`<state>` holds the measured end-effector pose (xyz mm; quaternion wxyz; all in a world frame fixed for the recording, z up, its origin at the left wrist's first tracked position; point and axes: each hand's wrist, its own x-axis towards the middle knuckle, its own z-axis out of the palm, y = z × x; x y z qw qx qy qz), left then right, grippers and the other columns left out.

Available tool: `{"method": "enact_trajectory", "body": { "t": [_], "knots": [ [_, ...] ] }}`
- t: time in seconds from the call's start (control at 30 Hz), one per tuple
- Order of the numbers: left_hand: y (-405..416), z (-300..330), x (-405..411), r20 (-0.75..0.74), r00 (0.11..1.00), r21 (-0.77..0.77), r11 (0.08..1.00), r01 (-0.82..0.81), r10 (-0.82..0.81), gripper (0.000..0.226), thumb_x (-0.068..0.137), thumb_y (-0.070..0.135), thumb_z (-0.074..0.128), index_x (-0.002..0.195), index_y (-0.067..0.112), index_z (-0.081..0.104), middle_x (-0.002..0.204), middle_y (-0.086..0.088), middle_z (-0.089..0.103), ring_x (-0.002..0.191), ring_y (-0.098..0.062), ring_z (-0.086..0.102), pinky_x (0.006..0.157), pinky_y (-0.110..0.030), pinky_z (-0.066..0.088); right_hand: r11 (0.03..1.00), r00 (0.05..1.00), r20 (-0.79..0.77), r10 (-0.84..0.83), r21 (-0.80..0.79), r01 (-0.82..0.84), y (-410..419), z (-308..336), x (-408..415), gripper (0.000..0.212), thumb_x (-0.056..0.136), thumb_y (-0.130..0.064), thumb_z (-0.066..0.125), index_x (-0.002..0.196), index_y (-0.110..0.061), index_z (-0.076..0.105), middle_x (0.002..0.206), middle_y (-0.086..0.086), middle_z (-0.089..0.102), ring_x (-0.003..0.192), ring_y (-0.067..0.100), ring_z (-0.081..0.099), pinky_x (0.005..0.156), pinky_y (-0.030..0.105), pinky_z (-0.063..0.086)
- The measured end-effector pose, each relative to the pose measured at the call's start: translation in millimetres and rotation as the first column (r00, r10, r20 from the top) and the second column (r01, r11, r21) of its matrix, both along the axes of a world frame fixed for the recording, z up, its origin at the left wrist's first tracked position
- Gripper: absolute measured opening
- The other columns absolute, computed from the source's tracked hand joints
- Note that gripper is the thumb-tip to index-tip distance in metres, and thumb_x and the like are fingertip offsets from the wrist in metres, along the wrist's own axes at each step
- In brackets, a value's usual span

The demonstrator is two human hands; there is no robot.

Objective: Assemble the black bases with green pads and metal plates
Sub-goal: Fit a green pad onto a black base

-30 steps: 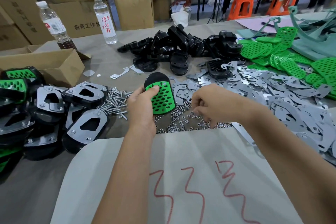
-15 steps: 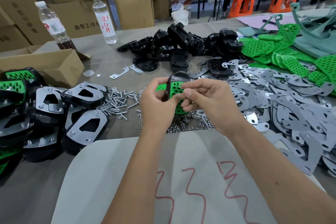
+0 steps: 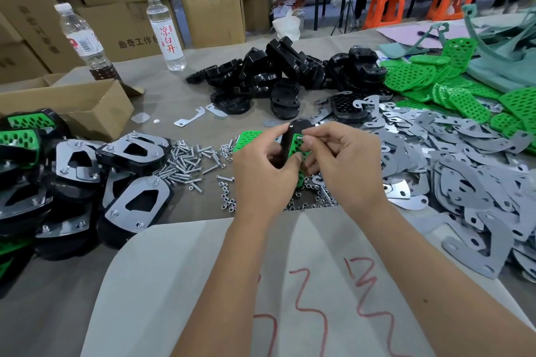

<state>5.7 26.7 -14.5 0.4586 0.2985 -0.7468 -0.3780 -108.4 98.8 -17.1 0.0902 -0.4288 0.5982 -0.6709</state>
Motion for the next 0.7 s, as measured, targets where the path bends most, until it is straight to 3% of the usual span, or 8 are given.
{"method": "enact_trajectory", "body": {
  "t": [0.1,0.2,0.4,0.7],
  "knots": [
    [3.5,2.2,-0.7,0.027,0.999,-0.071,0.997,-0.036,0.038,0.048,0.076,0.022,0.071,0.124,0.027,0.075,0.071,0.018,0.068,0.069,-0.005,0.068,0.072,-0.029,0.059,0.998,0.990,-0.125,-0.062,0.009,0.063,0.0,1.1,-4.6,0.012,0.094,-0.003,0.068,0.092,-0.014,0.066,0.069,-0.004,0.071,0.052,0.016,0.068,0.052,0.036,0.060],
    [4.1,2.8,-1.1,0.049,0.995,-0.131,0.988,-0.078,0.085,0.048,0.077,0.025,0.070,0.124,0.026,0.076,0.068,0.016,0.066,0.067,-0.006,0.064,0.072,-0.032,0.057,0.994,0.979,-0.193,-0.060,0.075,0.076,-1.5,1.0,-5.1,0.010,0.094,-0.008,0.069,0.085,-0.012,0.064,0.064,0.001,0.069,0.050,0.022,0.065,0.052,0.045,0.058],
    [5.2,4.8,-0.2,0.091,0.996,-0.156,0.988,-0.011,0.025,0.049,0.076,0.026,0.073,0.124,0.032,0.075,0.070,0.018,0.065,0.073,-0.004,0.067,0.072,-0.030,0.059,0.991,0.991,0.123,0.055,0.117,-0.070,5.4,4.5,-13.7,0.018,0.098,-0.010,0.068,0.082,-0.008,0.061,0.063,0.010,0.070,0.036,0.022,0.056,0.034,0.026,0.041],
    [5.0,4.1,-0.4,0.046,0.998,-0.062,0.997,0.048,-0.045,0.048,0.077,0.019,0.072,0.124,0.027,0.076,0.081,0.006,0.074,0.080,-0.016,0.071,0.080,-0.041,0.060,0.988,0.978,0.182,0.098,0.099,-0.117,9.9,5.2,-18.5,0.033,0.094,-0.021,0.076,0.069,-0.014,0.056,0.049,0.008,0.059,0.032,0.020,0.046,0.035,0.022,0.037]
  ]
}}
